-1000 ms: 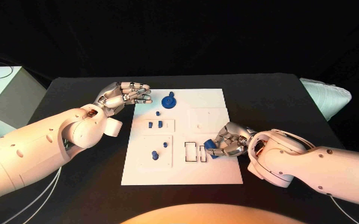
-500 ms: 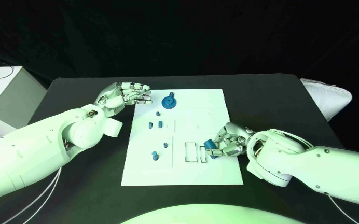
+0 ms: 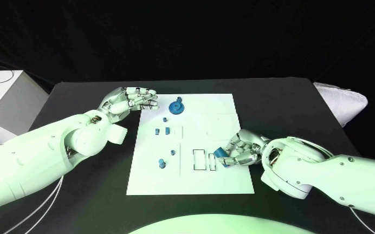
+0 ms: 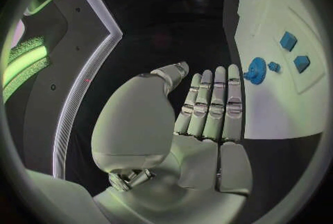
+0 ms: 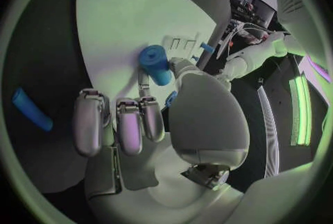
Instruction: Assemble the parts on the task board
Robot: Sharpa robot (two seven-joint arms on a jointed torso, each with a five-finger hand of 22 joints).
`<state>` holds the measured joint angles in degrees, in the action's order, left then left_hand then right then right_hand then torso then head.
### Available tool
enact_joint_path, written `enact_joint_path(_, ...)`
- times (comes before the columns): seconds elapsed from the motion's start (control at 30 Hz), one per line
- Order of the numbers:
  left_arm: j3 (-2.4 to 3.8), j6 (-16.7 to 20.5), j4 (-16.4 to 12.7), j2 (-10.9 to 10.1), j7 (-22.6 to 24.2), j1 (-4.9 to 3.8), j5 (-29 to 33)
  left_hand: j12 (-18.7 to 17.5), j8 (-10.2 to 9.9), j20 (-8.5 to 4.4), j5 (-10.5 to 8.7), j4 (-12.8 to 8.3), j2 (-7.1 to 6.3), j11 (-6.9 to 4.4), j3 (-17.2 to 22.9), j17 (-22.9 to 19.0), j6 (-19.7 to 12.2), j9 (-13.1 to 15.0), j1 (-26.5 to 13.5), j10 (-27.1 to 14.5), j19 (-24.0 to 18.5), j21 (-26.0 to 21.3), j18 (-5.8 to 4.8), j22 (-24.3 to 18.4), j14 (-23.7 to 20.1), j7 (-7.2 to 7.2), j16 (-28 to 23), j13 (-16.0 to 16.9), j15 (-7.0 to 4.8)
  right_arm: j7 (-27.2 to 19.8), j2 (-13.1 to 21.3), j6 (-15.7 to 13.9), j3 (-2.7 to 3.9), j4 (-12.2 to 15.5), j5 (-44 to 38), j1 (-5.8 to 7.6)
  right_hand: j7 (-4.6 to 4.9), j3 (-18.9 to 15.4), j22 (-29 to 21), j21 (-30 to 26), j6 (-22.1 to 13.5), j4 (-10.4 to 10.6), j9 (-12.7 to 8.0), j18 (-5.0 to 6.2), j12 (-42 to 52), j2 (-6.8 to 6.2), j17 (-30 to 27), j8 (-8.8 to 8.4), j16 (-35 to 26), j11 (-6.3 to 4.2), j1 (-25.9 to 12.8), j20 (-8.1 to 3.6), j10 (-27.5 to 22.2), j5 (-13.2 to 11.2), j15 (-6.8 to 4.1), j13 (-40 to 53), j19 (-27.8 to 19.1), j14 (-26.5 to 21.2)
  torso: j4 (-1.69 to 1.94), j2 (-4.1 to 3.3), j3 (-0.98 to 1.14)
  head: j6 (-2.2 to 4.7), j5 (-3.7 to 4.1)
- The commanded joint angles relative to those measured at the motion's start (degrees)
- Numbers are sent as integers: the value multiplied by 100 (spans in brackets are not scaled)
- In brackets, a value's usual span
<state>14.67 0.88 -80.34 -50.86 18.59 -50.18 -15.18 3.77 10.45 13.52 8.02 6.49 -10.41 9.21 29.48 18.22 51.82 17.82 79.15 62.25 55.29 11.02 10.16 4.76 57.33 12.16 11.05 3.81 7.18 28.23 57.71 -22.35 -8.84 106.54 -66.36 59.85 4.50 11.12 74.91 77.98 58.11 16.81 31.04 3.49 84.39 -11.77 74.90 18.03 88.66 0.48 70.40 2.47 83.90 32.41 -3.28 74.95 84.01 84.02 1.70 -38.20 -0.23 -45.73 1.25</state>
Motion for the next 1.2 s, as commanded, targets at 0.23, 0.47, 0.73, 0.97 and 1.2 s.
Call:
enact_joint_path(0.23, 3, -97, -10, 1, 35, 0, 13, 17, -31, 27, 23, -19, 27, 20, 14, 5, 40, -10, -8, 0, -4, -36, 27, -5, -1, 2, -11, 8, 22, 163, 164, -125, 10, 243, 571, 330, -8, 50, 713, 15, 51, -25, 61, -95, 15, -18, 1299, 47, 21, -47, -3, -30, 275, 26, -52, 1097, 268, 545, 3, 2, -6, 24, 14)
enact_joint_path(0.47, 2, -95, -12, -2, 37, 0, 14, 17, -31, 27, 23, -19, 27, 20, 14, 5, 40, -10, -8, 0, -4, -36, 27, -5, -1, 2, -11, 8, 22, 147, 125, -141, 13, 332, 774, 416, -7, 63, 710, 10, 53, -20, 62, -94, 9, -23, 1300, 49, 21, -46, -18, -31, 272, 42, -53, 1093, 267, 546, 9, 1, -8, 28, 0)
enact_joint_path(0.73, 2, -104, -17, 3, 41, 0, 14, 17, -31, 27, 23, -19, 27, 20, 14, 5, 40, -10, -8, 0, -4, -36, 27, -5, -1, 2, -11, 8, 22, 155, -268, -65, -5, 136, 925, 378, -2, 79, 712, 8, 51, -15, 65, -94, 3, -45, 1301, 51, 21, -42, -73, -31, 269, -4, -50, 1090, 266, 546, 9, -2, -11, 16, -36)
enact_joint_path(0.97, 2, -110, -25, 4, 43, 0, 14, 17, -31, 27, 23, -19, 27, 20, 14, 5, 40, -10, -8, 0, -4, -36, 27, -5, -1, 2, -11, 8, 22, 183, -624, -61, -30, -68, 945, 224, 0, 103, 715, -4, 50, -18, 85, -93, -2, -54, 1296, 72, 17, -37, -247, -26, 272, -383, -44, 1093, 264, 544, 14, -5, -10, 23, -32)
enact_joint_path(1.2, 3, -117, -34, -3, 43, 0, 14, 17, -31, 27, 23, -19, 27, 20, 14, 5, 40, -10, -8, 0, -4, -36, 27, -5, -1, 2, -11, 8, 22, 220, -816, -36, -44, -198, 899, 148, -1, 101, 714, -13, 52, -14, 93, -91, -3, -30, 1290, 83, 12, -37, -309, -26, 273, -503, -44, 1095, 263, 543, 7, -1, -9, 22, -38)
